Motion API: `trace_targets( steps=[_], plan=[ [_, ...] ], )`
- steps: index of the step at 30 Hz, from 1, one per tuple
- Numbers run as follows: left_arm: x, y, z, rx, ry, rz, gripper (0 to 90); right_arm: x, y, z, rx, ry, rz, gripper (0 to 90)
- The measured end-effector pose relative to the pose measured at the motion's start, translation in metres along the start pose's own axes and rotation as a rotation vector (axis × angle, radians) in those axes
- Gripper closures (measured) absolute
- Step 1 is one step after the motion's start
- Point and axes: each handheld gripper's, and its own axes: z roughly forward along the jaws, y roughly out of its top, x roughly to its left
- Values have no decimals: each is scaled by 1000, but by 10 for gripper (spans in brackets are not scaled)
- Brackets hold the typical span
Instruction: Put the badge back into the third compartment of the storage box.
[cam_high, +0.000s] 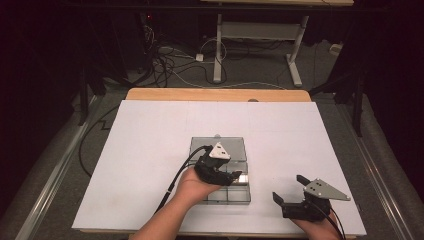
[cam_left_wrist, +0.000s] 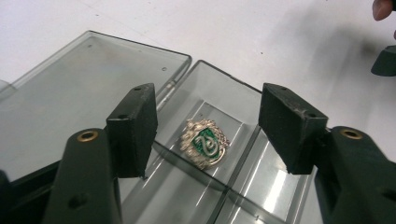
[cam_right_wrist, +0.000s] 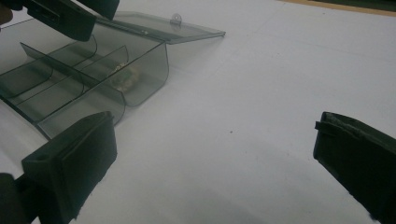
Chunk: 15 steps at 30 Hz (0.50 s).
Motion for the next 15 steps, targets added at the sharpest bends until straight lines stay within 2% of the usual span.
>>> trace_targets(
  steps=[8, 11, 15],
  plan=[
    [10, -12, -14, -19, 2, -16, 356, 0, 0, 0, -2, 0, 4, 4],
    [13, -17, -20, -31, -4, -34, 353, 0, 0, 0, 2, -1, 4, 4],
    [17, -25, -29, -29, 9, -32, 348, 0, -1, 1, 2, 0, 1, 4]
  ],
)
